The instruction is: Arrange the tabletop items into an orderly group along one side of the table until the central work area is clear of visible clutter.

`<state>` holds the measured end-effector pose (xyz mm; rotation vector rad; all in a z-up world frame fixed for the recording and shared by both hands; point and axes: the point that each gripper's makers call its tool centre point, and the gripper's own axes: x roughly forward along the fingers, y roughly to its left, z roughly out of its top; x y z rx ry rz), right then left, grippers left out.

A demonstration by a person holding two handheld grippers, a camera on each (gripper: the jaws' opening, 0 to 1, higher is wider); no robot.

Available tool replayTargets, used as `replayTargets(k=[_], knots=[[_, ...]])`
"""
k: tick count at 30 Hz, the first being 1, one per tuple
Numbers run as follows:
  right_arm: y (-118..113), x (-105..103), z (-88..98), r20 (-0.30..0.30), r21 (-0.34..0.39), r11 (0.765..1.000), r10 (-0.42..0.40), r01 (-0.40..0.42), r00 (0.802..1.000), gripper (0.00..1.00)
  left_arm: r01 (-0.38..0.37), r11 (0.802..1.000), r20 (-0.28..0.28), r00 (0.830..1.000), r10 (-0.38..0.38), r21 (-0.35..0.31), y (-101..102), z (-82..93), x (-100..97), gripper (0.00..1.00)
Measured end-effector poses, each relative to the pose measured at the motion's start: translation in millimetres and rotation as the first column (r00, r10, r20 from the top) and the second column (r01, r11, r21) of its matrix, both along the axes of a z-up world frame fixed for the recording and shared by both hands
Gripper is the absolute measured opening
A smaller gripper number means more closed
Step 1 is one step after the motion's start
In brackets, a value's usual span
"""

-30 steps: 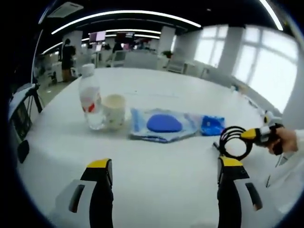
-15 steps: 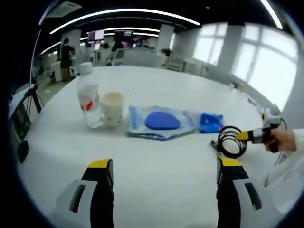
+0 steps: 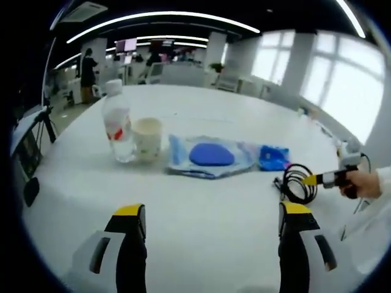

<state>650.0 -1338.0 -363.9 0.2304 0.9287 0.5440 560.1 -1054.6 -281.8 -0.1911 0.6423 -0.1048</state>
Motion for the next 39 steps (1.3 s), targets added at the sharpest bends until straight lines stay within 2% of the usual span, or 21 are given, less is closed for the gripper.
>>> replayTargets(k=[3,8,14,19,24,26,30,39], knots=[[-2.5,-1.0,-2.5,0.012,-0.031,0.999,0.024,-0.023,1.000,0.06,-0.005,1.000,-0.006,1.000,0.005,0.002,0.8,-2.3,-1.0,0.86],[-4.1,-0.3,-2.8,0.022,-0.031,0.999,0.020,-0.020,1.000,0.09,-0.009,1.000,-0.006,1.000,0.009,-0.003,-0.8,-2.4,-0.9,0.86],[-6.0,3.7,2.6,0.056,-0.032,0.999,0.017,-0.015,0.998,0.21,-0.003,1.000,-0.010,1.000,0.003,-0.001,-1.7,-2.5,-2.6,0.86],[-2.5,6.3,16.0,0.128,-0.033,0.999,0.044,-0.040,0.991,0.45,-0.012,1.000,-0.007,1.000,0.012,-0.003,1.3,-1.5,-5.6,0.87],[3.3,-0.3,28.6,0.168,-0.013,0.997,0.078,-0.077,0.983,0.65,-0.019,1.000,-0.015,1.000,0.019,-0.002,5.4,-2.6,-11.8,0.89],[5.8,-3.4,34.5,0.179,0.001,0.995,0.094,-0.096,0.979,0.70,-0.024,1.000,-0.015,1.000,0.024,-0.007,6.5,-2.2,-14.0,0.89],[6.0,-8.9,40.2,0.177,0.019,0.994,0.101,-0.106,0.979,0.75,-0.020,1.000,-0.019,1.000,0.020,-0.004,9.1,-2.5,-18.4,0.90],[11.4,-35.2,52.5,0.192,0.028,0.989,0.135,-0.143,0.972,0.77,-0.010,1.000,-0.020,1.000,0.011,0.018,27.9,2.1,-29.9,0.91]])
